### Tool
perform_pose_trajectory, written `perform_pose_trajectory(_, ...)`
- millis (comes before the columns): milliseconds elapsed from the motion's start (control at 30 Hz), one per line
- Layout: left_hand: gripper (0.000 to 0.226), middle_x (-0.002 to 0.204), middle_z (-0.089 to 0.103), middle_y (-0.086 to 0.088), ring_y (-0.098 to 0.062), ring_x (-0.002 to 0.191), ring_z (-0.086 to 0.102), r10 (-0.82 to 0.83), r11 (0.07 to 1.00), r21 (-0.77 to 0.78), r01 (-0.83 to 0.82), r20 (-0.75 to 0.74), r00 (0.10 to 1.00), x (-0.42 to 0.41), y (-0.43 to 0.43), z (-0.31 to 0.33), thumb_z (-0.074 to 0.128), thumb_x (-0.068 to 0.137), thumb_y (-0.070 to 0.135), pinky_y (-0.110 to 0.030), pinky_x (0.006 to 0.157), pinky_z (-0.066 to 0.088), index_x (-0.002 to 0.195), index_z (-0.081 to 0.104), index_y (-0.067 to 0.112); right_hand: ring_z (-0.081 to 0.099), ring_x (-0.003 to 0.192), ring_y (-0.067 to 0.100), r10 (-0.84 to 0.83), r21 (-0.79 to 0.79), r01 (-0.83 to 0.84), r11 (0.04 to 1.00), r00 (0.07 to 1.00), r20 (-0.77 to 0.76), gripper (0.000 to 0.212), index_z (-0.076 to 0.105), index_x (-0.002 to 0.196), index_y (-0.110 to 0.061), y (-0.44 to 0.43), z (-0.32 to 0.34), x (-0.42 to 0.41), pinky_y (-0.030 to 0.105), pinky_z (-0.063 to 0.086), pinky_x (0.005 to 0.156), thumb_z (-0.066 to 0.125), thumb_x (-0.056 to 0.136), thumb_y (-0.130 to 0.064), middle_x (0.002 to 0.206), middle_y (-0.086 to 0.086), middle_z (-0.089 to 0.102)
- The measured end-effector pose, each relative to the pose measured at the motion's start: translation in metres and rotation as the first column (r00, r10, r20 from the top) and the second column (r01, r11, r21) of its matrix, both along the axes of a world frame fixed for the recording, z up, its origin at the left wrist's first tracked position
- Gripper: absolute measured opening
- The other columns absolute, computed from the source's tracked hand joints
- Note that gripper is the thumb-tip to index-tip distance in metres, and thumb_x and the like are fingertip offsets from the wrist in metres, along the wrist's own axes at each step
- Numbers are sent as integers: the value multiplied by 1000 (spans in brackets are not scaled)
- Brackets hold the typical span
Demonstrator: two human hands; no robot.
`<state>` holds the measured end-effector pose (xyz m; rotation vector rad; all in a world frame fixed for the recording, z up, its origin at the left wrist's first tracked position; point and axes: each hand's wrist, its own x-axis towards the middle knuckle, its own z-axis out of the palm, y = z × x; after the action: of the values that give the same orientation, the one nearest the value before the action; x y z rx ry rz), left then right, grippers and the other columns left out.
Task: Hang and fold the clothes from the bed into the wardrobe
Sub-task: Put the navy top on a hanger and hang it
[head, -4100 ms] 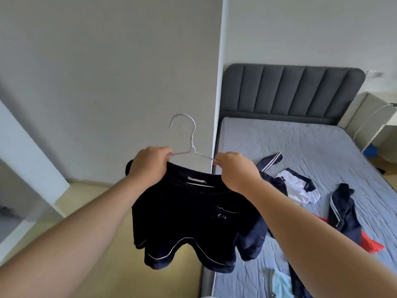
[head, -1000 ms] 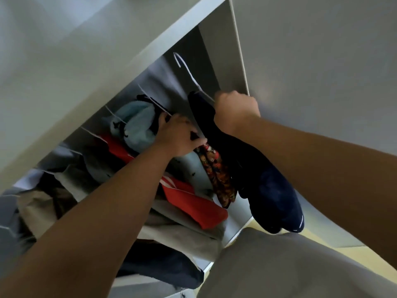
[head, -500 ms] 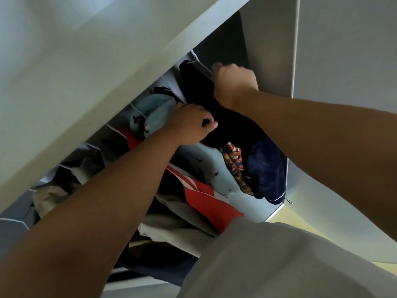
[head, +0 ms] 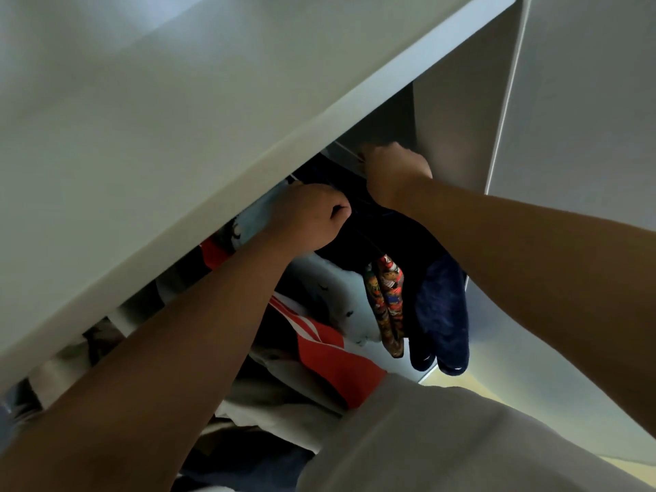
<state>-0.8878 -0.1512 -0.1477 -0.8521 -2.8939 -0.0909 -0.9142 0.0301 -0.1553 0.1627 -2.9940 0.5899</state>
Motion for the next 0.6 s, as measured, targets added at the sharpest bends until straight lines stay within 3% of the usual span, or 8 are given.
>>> perform_pose_trajectory(100,18,90,70,3,-20,80,65,30,998,58,-30,-2,1000,0,1,-1,57,97,32,-31,75,45,94,73,25,63,96,36,15,-31,-14,999,999,35,30,53,124,-17,0,3,6,40,47,69,49,95,-11,110,15,63)
perform_pose_trajectory(200,17,97,71,1,-21,85,66,69,987,148,-70,12,998,2,6,-2,59,96,27,-36,74,55,100,75,22,65,95,38,-12,-145,13,989,1000,8,25,55,124,-11,3,4,19,39,52,71,45,101,-15,109,19,65)
perform_pose_trajectory(367,14,96,70,-2,-23,88,66,76,961,270,-57,-61,995,12,17,-6,60,93,21,-37,72,55,98,73,18,63,82,39,-197,-387,143,911,975,-104,28,62,112,-10,22,1,62,39,51,68,42,106,-29,98,17,68)
perform_pose_trajectory(600,16,91,72,-5,-29,88,67,-16,893,448,43,-65,998,53,58,-21,61,88,13,-41,78,54,97,74,12,56,72,41,-463,-545,306,781,869,-175,26,59,82,-8,46,-21,144,47,46,66,51,102,-22,79,17,64)
